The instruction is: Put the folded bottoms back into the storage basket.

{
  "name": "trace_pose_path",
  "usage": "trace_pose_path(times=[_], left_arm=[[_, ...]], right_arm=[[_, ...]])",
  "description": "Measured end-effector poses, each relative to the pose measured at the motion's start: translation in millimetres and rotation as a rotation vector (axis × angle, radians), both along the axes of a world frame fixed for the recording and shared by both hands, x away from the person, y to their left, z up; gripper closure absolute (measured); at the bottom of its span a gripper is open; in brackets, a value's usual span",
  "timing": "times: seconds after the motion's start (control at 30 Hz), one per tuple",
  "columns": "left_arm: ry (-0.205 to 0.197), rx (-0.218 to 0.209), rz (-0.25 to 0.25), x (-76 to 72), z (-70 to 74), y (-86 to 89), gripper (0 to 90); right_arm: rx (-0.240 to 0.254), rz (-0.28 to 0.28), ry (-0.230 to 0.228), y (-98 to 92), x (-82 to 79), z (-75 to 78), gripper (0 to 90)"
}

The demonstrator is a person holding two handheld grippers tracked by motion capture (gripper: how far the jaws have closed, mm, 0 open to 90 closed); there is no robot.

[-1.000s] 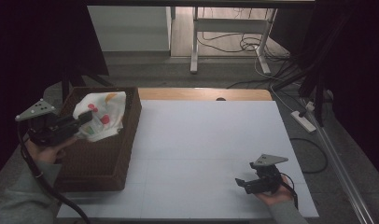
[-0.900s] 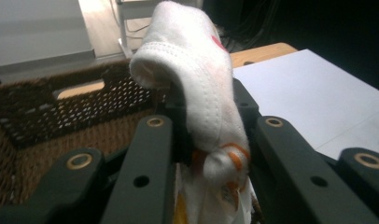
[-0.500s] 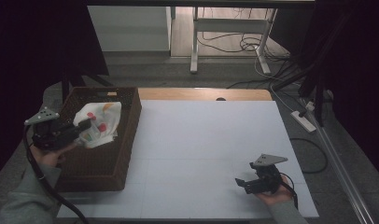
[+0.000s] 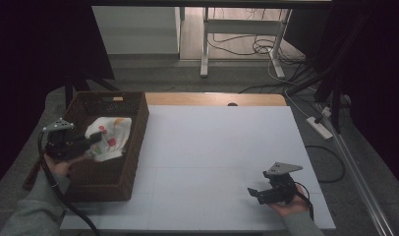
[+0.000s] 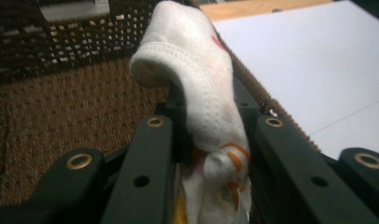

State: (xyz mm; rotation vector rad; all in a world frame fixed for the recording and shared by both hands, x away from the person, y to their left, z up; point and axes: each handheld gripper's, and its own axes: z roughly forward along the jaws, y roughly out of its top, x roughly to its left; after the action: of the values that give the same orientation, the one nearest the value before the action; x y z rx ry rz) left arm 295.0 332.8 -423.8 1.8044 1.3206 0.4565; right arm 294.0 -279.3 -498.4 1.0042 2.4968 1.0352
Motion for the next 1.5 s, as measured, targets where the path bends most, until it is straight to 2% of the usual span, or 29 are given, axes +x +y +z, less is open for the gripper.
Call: trace_pose_path(times=[0.2,0.4,0.63,0.9,1.5], left_arm=[[0.047,0.000,-0.021,10.4,-10.8,-4.7,75.1],[0.093,0.023,-0.023,24.9,-18.3,-7.9,74.8],[0.138,0.078,0.005,39.5,-25.4,-8.2,74.4],[0.180,0.104,0.061,50.7,-34.7,1.2,74.1],[0.201,0.144,0.088,56.9,-38.4,2.8,72.0]], right_arm=[[0.002,-0.004,-0.001,-0.8,-0.1,0.5,12.2],[0.001,-0.002,0.000,-0.5,0.1,0.1,12.2],[-0.002,0.001,0.004,-0.4,0.3,-0.1,12.2],[-0.002,0.001,0.005,-0.4,0.3,-0.1,12.2],[-0.003,0.000,0.007,-0.2,0.5,-0.3,12.2]])
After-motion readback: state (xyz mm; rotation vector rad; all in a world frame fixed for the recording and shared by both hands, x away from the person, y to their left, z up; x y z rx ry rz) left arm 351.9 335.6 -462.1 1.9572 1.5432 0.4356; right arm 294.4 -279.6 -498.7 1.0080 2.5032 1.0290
